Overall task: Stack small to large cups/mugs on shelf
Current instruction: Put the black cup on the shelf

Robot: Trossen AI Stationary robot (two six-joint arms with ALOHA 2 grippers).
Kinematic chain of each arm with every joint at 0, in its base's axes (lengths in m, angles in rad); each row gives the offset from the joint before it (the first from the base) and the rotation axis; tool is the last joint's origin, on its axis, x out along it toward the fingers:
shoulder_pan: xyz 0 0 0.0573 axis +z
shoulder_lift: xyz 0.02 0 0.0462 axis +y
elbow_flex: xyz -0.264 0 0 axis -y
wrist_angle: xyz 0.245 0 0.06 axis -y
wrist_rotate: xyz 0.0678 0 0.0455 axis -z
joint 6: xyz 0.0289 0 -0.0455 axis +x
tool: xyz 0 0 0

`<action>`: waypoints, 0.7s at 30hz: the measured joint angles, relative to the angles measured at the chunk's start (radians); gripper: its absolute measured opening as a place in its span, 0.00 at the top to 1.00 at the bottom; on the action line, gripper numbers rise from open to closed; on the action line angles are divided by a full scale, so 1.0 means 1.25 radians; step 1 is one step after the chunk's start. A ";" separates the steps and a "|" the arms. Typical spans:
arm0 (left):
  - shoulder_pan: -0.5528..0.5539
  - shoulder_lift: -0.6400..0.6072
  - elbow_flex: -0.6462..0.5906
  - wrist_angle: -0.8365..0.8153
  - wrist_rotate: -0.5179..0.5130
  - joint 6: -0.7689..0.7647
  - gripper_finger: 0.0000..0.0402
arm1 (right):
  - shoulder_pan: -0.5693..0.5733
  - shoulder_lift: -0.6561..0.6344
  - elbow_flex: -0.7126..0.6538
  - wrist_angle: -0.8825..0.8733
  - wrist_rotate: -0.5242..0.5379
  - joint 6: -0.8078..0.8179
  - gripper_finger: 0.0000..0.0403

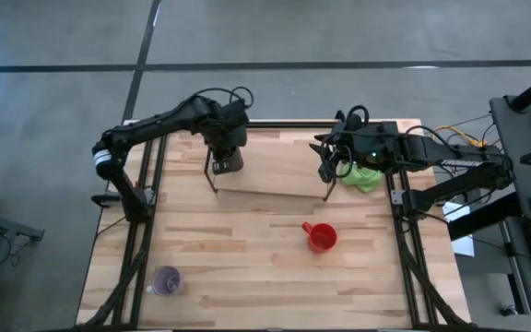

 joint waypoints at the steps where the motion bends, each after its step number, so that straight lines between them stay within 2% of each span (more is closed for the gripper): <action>1: 0.000 0.006 0.001 -0.001 0.000 0.000 1.00 | 0.000 0.000 0.000 -0.003 0.000 0.001 0.70; 21: -0.021 0.055 0.005 -0.011 0.000 0.000 1.00 | 0.000 0.000 0.000 -0.004 0.000 -0.012 0.70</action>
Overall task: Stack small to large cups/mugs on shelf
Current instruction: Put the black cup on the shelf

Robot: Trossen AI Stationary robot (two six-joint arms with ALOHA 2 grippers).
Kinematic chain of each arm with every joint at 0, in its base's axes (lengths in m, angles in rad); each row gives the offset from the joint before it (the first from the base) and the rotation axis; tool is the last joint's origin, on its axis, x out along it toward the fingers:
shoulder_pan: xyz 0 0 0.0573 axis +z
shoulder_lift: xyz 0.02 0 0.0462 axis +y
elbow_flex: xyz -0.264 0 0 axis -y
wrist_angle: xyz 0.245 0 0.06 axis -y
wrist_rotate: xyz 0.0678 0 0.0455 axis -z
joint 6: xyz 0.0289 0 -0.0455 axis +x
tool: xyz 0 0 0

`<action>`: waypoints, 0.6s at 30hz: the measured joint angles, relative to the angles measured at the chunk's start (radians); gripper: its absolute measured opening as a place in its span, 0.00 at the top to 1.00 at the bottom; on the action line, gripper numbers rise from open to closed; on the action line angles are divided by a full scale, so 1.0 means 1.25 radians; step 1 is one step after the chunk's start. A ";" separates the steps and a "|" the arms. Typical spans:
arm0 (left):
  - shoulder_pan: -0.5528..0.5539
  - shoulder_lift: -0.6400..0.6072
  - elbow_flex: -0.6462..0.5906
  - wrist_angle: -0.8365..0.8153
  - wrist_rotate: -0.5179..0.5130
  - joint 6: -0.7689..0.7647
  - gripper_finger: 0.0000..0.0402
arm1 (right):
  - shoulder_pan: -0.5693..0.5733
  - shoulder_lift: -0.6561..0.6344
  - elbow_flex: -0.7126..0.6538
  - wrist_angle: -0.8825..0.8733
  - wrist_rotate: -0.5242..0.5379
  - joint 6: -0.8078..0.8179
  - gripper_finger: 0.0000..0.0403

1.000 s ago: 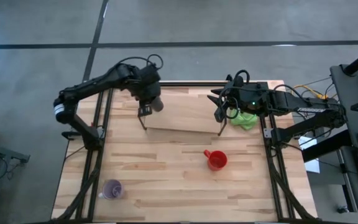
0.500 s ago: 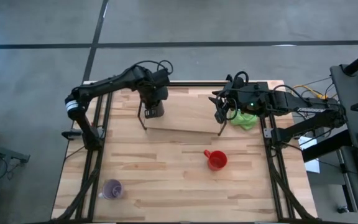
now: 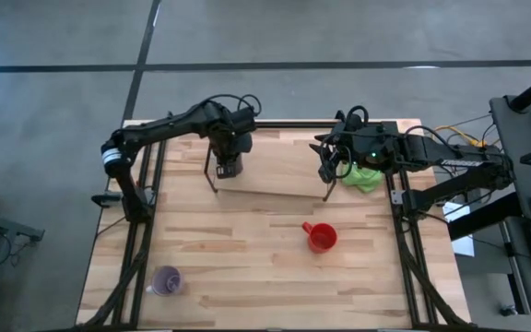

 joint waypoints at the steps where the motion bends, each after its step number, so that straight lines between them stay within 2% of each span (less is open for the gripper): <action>1: 0.000 0.000 0.000 0.001 0.000 0.000 1.00 | 0.000 0.000 0.000 0.000 0.000 0.000 0.70; 18: -0.014 -0.003 0.000 0.010 -0.003 0.007 1.00 | 0.000 0.000 0.000 0.000 -0.003 0.000 0.70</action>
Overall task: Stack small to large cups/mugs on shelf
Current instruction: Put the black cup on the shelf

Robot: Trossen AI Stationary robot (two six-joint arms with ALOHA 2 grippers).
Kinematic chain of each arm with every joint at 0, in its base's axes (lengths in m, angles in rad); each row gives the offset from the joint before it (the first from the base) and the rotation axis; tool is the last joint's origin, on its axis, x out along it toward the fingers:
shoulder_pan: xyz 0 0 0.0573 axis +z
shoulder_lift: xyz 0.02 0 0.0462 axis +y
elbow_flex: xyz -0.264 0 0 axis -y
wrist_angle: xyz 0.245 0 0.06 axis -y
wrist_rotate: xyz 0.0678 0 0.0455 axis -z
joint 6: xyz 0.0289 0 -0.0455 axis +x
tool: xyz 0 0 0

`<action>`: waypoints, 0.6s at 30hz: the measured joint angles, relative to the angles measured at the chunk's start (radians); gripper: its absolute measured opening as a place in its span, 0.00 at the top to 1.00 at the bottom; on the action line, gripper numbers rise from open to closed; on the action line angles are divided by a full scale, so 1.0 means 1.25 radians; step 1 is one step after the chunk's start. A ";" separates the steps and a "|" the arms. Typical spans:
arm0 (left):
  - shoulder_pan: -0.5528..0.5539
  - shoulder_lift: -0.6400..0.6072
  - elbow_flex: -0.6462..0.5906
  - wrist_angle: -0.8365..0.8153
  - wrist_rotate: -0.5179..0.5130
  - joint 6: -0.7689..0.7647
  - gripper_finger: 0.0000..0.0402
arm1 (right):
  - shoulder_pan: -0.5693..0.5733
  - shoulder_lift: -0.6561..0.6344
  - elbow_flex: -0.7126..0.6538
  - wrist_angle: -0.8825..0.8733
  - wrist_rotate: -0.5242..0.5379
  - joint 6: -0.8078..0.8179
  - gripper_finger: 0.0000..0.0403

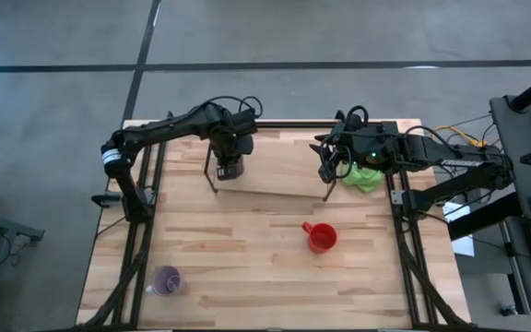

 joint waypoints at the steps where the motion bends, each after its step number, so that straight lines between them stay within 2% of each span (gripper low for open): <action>1: 0.000 0.000 0.000 0.002 0.000 0.000 1.00 | 0.000 0.000 0.000 0.000 0.000 0.000 0.70; 9: 0.000 0.000 -0.001 0.011 -0.002 0.000 0.99 | 0.000 0.000 0.000 0.000 0.000 0.000 0.70; 18: 0.000 0.000 -0.001 0.016 -0.007 0.000 0.83 | 0.000 0.000 0.000 0.000 0.000 0.000 0.70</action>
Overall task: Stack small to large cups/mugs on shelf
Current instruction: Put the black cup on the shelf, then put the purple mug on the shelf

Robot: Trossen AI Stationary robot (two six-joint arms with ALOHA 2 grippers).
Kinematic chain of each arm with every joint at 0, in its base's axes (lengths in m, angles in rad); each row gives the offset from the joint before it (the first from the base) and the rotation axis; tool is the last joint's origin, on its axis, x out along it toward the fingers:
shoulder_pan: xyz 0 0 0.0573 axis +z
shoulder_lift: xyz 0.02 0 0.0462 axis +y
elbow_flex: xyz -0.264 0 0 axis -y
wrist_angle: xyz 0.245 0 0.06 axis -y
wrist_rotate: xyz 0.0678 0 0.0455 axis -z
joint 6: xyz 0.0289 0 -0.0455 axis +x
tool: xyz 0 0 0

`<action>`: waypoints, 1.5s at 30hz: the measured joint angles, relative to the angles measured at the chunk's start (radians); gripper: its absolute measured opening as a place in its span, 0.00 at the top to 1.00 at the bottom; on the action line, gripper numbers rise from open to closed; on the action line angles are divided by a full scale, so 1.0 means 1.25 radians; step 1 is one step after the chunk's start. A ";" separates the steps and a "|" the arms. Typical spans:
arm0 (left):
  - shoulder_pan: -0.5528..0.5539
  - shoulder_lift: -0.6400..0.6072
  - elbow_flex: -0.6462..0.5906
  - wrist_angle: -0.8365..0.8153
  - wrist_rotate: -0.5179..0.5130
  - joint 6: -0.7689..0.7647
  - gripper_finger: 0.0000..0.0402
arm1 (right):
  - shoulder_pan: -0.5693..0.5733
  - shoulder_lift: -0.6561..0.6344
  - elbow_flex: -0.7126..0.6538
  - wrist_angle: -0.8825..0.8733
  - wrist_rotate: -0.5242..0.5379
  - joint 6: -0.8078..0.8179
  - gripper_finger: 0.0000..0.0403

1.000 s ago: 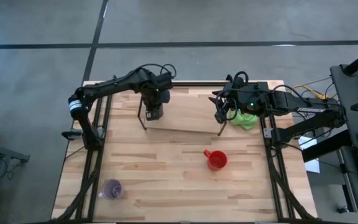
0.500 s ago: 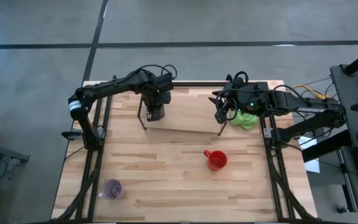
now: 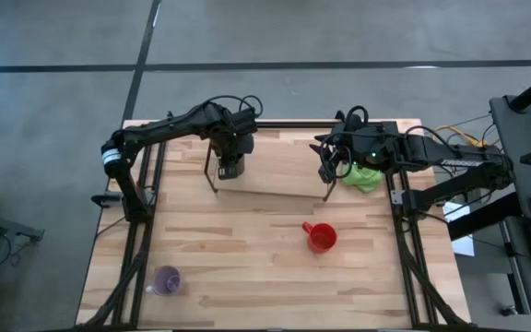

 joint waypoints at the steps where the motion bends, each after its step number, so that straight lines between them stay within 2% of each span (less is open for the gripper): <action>1: 0.000 0.000 0.000 0.002 -0.003 0.000 0.82 | 0.000 0.000 0.000 0.000 0.000 0.000 0.70; 6: 0.000 0.000 0.000 0.023 -0.003 -0.002 0.78 | 0.000 0.000 0.000 0.000 0.000 -0.004 0.70; 14: -0.004 -0.002 0.009 0.031 -0.003 -0.006 0.77 | 0.000 0.000 0.000 0.000 0.000 -0.006 0.70; 20: -0.012 -0.006 0.066 0.022 -0.003 -0.008 0.77 | 0.000 0.000 0.000 0.000 0.000 -0.013 0.70; 26: -0.041 -0.008 0.170 -0.084 -0.004 -0.012 0.77 | 0.000 0.000 0.000 0.000 0.000 -0.013 0.70; 32: -0.090 -0.009 0.306 -0.189 -0.002 -0.121 0.77 | 0.000 0.000 0.000 0.000 0.000 -0.013 0.70; 37: -0.134 -0.031 0.370 -0.186 0.010 -0.232 0.77 | 0.000 0.000 0.000 -0.003 0.000 -0.013 0.70; 45: -0.185 -0.101 0.366 -0.187 0.091 -0.469 0.77 | 0.000 0.000 0.000 -0.006 0.000 -0.013 0.70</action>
